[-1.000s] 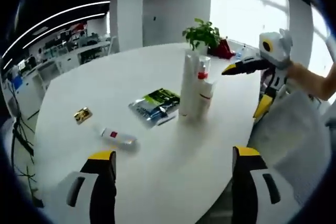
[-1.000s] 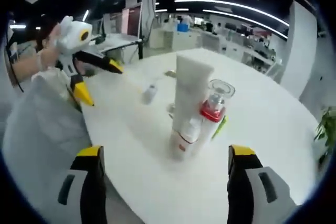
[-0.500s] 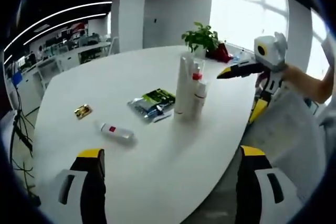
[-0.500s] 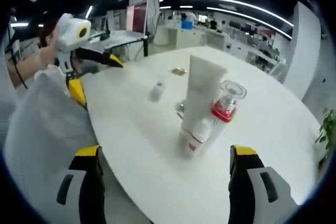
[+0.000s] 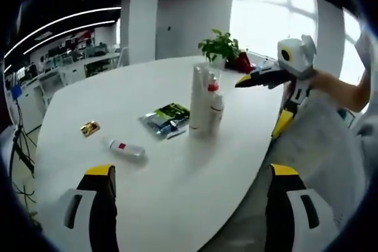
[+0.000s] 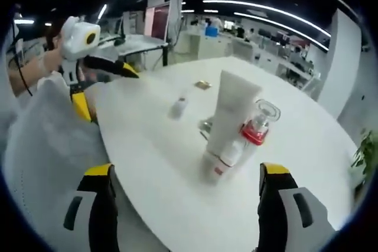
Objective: Arrange the skincare products in the storage area until every visible bottle or jar stands upright without overlapping.
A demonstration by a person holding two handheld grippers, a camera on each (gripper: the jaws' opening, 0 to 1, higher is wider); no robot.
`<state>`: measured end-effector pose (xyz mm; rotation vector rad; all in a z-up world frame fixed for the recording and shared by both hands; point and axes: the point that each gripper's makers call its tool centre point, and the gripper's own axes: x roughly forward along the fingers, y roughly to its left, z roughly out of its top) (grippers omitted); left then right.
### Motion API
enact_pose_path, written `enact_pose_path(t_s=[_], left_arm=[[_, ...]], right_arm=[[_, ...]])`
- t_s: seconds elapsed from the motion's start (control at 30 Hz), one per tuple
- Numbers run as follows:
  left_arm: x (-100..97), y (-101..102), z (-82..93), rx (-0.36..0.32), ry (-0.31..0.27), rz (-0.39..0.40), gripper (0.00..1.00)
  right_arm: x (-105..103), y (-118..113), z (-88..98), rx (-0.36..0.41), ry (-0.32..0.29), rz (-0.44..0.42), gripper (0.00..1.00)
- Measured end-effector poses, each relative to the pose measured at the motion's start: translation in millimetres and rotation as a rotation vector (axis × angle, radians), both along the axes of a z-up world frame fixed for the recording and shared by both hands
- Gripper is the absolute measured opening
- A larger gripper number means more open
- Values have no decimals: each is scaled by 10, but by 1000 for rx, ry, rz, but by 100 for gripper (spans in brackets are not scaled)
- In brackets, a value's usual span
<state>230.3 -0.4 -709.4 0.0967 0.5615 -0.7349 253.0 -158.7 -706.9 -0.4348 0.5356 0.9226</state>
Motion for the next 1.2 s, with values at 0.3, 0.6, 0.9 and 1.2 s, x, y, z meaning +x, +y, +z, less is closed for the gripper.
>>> enact_pose_path(t_s=[0.3,0.6,0.9,1.2], left_arm=[[9,5,-23,17,-16,-4,99],[-29,-17,-50,19,-6,-20,99],[-3,44,-50,20,-1,26,99],[-62,85,-125,47,32,34,99]], right_arm=[[-38,-31,-36,-65,-11,9,100],[-78,23,-59,-45,7,22,100],[-63,163,76,-17,-16,36,100],[-75,478,86,-10,-21,116,94]])
